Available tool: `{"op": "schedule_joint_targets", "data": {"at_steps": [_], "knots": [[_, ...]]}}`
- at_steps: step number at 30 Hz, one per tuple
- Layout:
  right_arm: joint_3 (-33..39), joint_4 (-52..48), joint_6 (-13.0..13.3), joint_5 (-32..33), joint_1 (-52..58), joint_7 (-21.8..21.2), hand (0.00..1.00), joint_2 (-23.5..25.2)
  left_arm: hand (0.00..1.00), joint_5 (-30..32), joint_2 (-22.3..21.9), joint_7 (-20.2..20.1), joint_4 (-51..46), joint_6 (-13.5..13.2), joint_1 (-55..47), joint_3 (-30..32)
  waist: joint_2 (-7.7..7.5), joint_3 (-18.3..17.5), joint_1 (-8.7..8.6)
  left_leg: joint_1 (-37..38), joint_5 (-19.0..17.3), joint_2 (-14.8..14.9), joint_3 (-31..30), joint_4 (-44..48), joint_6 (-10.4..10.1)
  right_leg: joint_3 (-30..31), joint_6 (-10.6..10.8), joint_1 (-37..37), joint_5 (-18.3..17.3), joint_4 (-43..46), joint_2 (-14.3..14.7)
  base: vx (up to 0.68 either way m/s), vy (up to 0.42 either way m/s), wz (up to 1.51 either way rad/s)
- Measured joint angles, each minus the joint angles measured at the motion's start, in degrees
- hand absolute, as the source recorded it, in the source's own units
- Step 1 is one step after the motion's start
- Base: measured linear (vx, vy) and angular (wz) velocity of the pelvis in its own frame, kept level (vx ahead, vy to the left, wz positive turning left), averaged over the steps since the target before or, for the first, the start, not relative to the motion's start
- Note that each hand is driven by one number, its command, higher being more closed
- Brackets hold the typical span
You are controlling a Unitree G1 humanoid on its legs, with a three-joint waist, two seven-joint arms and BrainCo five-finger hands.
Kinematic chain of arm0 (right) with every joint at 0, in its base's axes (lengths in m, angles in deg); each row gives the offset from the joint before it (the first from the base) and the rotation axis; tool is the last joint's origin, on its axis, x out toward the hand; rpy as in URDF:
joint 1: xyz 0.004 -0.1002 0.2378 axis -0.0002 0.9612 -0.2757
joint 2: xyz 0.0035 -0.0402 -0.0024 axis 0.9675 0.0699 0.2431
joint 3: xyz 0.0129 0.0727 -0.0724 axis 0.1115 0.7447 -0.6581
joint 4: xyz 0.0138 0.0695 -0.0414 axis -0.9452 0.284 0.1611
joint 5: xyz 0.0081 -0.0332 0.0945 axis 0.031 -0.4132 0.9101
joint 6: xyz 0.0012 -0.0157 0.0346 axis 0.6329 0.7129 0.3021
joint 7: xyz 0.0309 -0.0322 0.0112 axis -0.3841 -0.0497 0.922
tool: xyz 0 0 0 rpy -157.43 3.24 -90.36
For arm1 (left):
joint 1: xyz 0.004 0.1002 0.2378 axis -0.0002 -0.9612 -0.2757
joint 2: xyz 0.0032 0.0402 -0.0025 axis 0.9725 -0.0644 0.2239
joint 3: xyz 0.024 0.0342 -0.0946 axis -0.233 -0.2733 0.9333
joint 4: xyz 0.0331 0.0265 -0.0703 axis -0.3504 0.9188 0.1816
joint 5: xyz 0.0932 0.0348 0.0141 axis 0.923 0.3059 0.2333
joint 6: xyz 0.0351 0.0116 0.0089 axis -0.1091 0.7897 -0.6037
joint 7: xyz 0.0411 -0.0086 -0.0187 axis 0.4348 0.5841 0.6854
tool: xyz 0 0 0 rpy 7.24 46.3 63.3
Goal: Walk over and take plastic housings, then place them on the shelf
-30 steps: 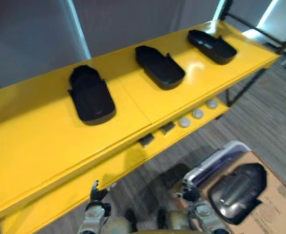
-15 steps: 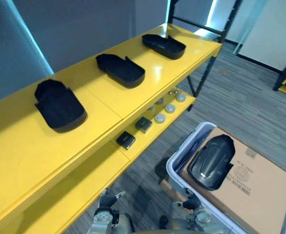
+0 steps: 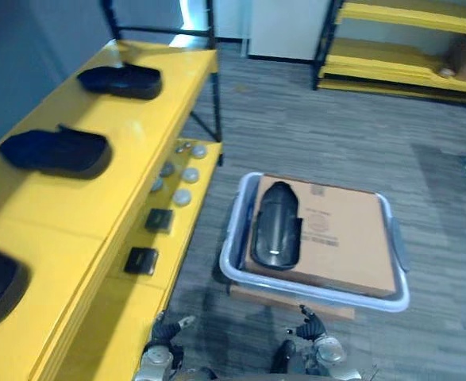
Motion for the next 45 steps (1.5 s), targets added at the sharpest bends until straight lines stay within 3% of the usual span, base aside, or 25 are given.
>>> {"op": "schedule_joint_targets", "data": {"at_steps": [1, 2, 4, 5, 7, 8, 10, 11, 12, 15, 18, 27, 31, 33, 37, 41, 45], "knots": [[1.36, -0.17, 0.07, 0.55, 1.03, -0.07, 0.00, -0.61, 0.00, -0.03, -0.47, -0.17, 0.14, 0.00, -0.02, 0.03, 0.37, 0.20, -0.07, 0.23, -1.63, 2.56, -0.09, 3.61, -2.30, 0.90, -0.25, 1.23, -0.55, -0.75, 1.78, -0.01, -0.100, -0.54], [2.44, -1.15, 0.04, 0.98, 1.73, 0.06, 0.00, -0.55, 0.00, -0.09, -0.52, -0.43, 0.43, 0.00, -0.12, 0.05, 0.45, 0.77, 0.00, -0.25, -3.08, 5.58, -0.42, 9.63, -3.13, 1.84, -0.85, 2.40, -1.57, -0.71, 2.99, -0.01, -0.090, -0.51], [3.74, -2.74, 0.37, 2.11, 2.82, 0.05, 0.00, -0.99, 0.00, -0.32, -0.92, -0.68, 0.37, 0.05, -0.35, 0.05, 0.29, 1.61, -0.07, -3.20, -2.93, 9.46, -3.12, 21.36, -2.06, 3.14, -1.08, 4.17, -2.97, -0.53, 3.74, -0.03, -0.063, -0.40], [4.50, -2.72, 0.40, 2.76, 3.00, 0.09, 0.00, -1.12, 0.00, -0.74, -1.56, -0.77, 0.38, 0.02, -0.60, 0.01, 0.66, 1.94, -0.09, -5.08, -2.77, 10.02, -6.47, 25.63, -1.48, 3.85, -1.16, 4.83, -3.23, -0.50, 3.82, -0.01, 0.001, -0.46], [7.04, -2.43, 0.29, 4.59, 2.86, 0.32, 0.00, -2.55, 0.00, -2.34, -2.95, -0.82, 0.28, -0.09, -1.82, 0.00, 1.46, 2.78, 0.17, -8.01, -5.00, 5.04, -16.39, 25.54, -2.43, 6.98, -1.01, 4.88, -3.44, -0.01, 2.66, 0.04, 0.097, -0.58], [7.56, -2.43, 0.30, 5.09, 2.85, 0.58, 0.00, -2.57, 0.00, -2.69, -2.94, -0.81, 0.27, -0.09, -2.12, 0.02, 1.61, 2.88, 0.14, -8.49, -5.49, 3.41, -18.05, 23.92, -2.52, 7.73, -0.79, 4.85, -3.51, 0.17, 2.26, 0.07, 0.133, -0.52], [8.62, -2.15, 0.27, 6.17, 3.40, 1.26, 0.00, -2.29, 0.00, -3.20, -2.51, -0.62, 0.12, -0.14, -2.37, 0.04, 1.76, 2.92, 0.19, -9.14, -5.59, -0.30, -22.23, 16.25, -2.43, 8.96, 0.56, 4.72, -3.93, 1.20, 1.07, 0.05, 0.138, -0.33], [9.37, -2.34, 0.33, 7.07, 4.07, 1.30, 0.00, -2.61, 0.00, -3.69, -2.49, -0.21, 0.01, -0.16, -2.45, -0.01, 2.77, 2.72, 0.07, -8.51, -3.58, -1.44, -24.98, 8.93, -2.83, 9.34, 1.87, 4.50, -4.41, 2.21, 1.36, 0.06, 0.192, -0.26], [10.85, -2.03, 0.38, 7.39, 4.05, 1.32, 0.00, -2.30, 0.00, -4.22, -2.06, 0.06, 0.02, -0.16, -2.37, 0.03, 2.85, 2.99, 0.15, -7.76, -3.53, -1.95, -24.84, 8.24, -0.32, 10.36, 2.64, 4.85, -4.58, 2.53, 1.09, 0.08, 0.192, -0.20], [13.41, -2.10, 0.39, 10.19, 4.56, 1.27, 0.00, -0.97, 0.00, -4.65, -0.96, 0.15, -0.12, -0.19, -2.15, -0.03, 0.78, 2.51, -0.02, -5.67, -3.25, -5.29, -24.38, 4.99, 0.58, 10.52, 4.44, 5.64, -4.29, 2.42, -1.42, 0.18, 0.189, 0.03], [15.18, -2.11, 0.42, 12.44, 4.26, 1.27, 0.00, -0.78, 0.00, -4.66, -0.84, 0.15, -0.21, -0.19, -2.29, 0.00, 0.58, 2.33, 0.02, -4.38, -2.53, -7.66, -24.73, 2.95, 1.76, 10.69, 5.24, 6.13, -4.21, 1.85, -3.10, 0.14, 0.139, 0.05], [22.64, -3.04, 0.65, 14.54, 3.29, 1.64, 0.00, -0.22, 0.00, -4.63, 1.22, 0.02, -0.24, -0.19, -3.30, 1.07, -0.10, 1.96, 0.08, -2.07, -1.88, -8.96, -25.26, -1.57, 2.63, 10.74, 5.44, 7.78, -4.04, -0.88, -3.04, 0.08, 0.033, 0.02], [24.93, -14.41, 0.24, 14.45, 6.11, 2.81, 0.00, -0.32, 0.00, -4.64, 1.33, -0.41, -0.43, -0.19, -4.48, 2.57, -1.04, 1.46, -0.37, -0.68, -1.86, -9.05, -25.21, -3.48, 2.61, 10.90, 5.53, 8.57, -3.94, -2.04, -2.77, 0.05, 0.010, -0.06], [24.90, -25.80, 0.23, 14.13, 8.11, 4.02, 0.00, -0.43, 0.00, -4.64, 1.36, -1.00, -1.42, -0.21, -5.91, 3.81, -2.24, 0.60, -1.01, -0.62, -1.86, -9.15, -25.17, -3.96, 2.62, 11.02, 5.75, 8.61, -3.79, -2.65, -2.78, 0.01, 0.005, -0.02], [24.57, -39.27, 0.78, 11.57, 8.37, 4.68, 0.00, -1.06, 0.00, -4.63, 1.31, -1.13, -1.45, -0.25, -7.38, 4.07, -3.42, -0.12, -1.40, -0.50, -1.75, -9.18, -25.18, -4.47, 2.79, 11.06, 5.60, 8.52, -3.57, -2.80, -2.82, 0.00, 0.000, 0.00], [18.19, -49.91, 2.22, 7.71, 7.15, 3.40, 0.00, -2.90, 0.00, -4.66, 1.40, -1.18, -1.45, -0.47, -7.82, 3.93, -3.61, -0.26, -1.25, -0.60, -1.65, -9.21, -25.22, -4.49, 2.95, 11.08, 5.59, 8.78, -2.78, -3.66, -2.84, 0.00, 0.000, 0.00], [8.45, -51.26, 3.18, 4.19, 3.13, 0.99, 0.00, -4.58, 0.00, -4.63, 1.37, -1.40, -1.47, -1.61, -7.56, 3.45, -3.60, -0.26, -0.12, -1.47, -1.03, -9.74, -25.93, -4.73, 3.21, 10.59, 5.66, 8.75, -2.22, -4.56, -2.85, -0.05, -0.018, 0.08]]}}
